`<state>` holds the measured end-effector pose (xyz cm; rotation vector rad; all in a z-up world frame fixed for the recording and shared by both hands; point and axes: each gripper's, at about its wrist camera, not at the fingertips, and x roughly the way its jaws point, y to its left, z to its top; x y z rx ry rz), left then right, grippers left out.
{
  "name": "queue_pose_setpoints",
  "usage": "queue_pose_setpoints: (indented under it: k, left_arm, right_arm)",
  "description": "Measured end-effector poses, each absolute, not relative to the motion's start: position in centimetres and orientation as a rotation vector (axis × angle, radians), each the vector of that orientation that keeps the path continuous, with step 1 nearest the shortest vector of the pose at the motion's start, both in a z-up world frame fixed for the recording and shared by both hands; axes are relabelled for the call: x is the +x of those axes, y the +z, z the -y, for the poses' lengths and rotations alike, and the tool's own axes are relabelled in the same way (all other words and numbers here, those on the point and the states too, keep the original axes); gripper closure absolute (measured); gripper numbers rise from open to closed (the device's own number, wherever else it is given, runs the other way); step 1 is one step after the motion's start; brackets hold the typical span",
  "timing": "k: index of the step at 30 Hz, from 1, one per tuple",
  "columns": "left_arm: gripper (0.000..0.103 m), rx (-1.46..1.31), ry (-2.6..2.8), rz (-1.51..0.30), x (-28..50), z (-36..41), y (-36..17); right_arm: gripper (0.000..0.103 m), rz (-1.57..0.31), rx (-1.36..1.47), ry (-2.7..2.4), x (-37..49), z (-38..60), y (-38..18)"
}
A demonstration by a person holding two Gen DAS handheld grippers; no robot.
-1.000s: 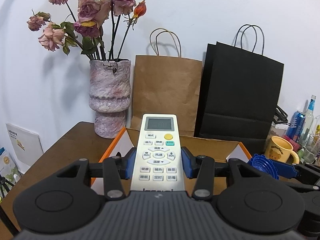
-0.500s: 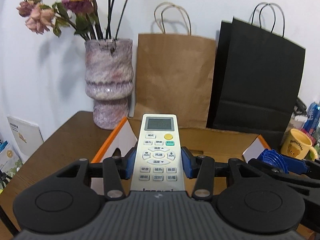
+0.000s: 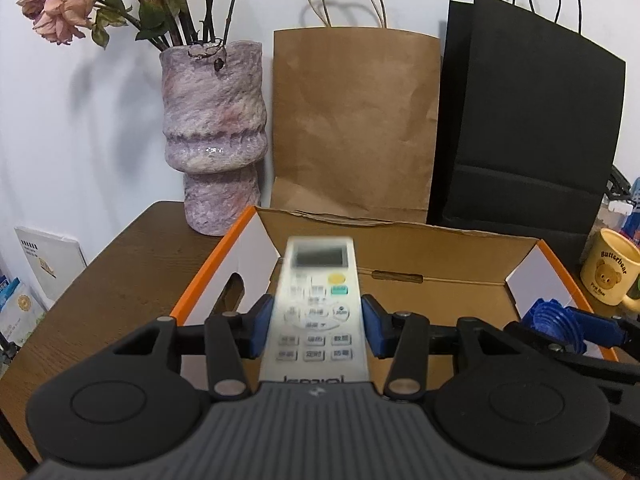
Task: Organize rigid objects
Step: 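Release the remote and blue cap into the red box with both tools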
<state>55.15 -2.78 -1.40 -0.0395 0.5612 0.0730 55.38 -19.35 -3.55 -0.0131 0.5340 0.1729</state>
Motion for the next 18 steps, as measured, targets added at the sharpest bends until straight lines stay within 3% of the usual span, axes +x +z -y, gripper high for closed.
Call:
queue_pose_setpoints:
  k: [1,3,5,7,9,18]
  left_arm:
    - [0.033,-0.038,0.073,-0.557,55.2,2.8,-1.3]
    - [0.02,-0.036,0.078,-0.538,54.9,2.8,-1.0]
    - [0.015,-0.031,0.087,-0.527,54.7,2.8,-0.7]
    - [0.002,-0.033,0.098,-0.522,54.6,2.7,-0.5]
    - [0.002,-0.032,0.104,-0.514,54.5,2.7,-0.4]
    - [0.0,-0.027,0.107,-0.507,54.4,2.7,-0.1]
  right_arm:
    - [0.048,-0.534,-0.011,0.168,55.4,19.4,-3.5]
    - [0.024,-0.536,-0.01,0.154,55.4,19.6,-3.5]
    - [0.011,-0.528,-0.014,0.141,55.4,19.6,-3.4]
    - [0.008,-0.527,-0.012,0.139,55.4,19.7,-3.3]
    - [0.0,-0.525,-0.013,0.133,55.3,19.7,-3.3]
    - [0.0,-0.521,-0.009,0.123,55.2,19.8,-3.2]
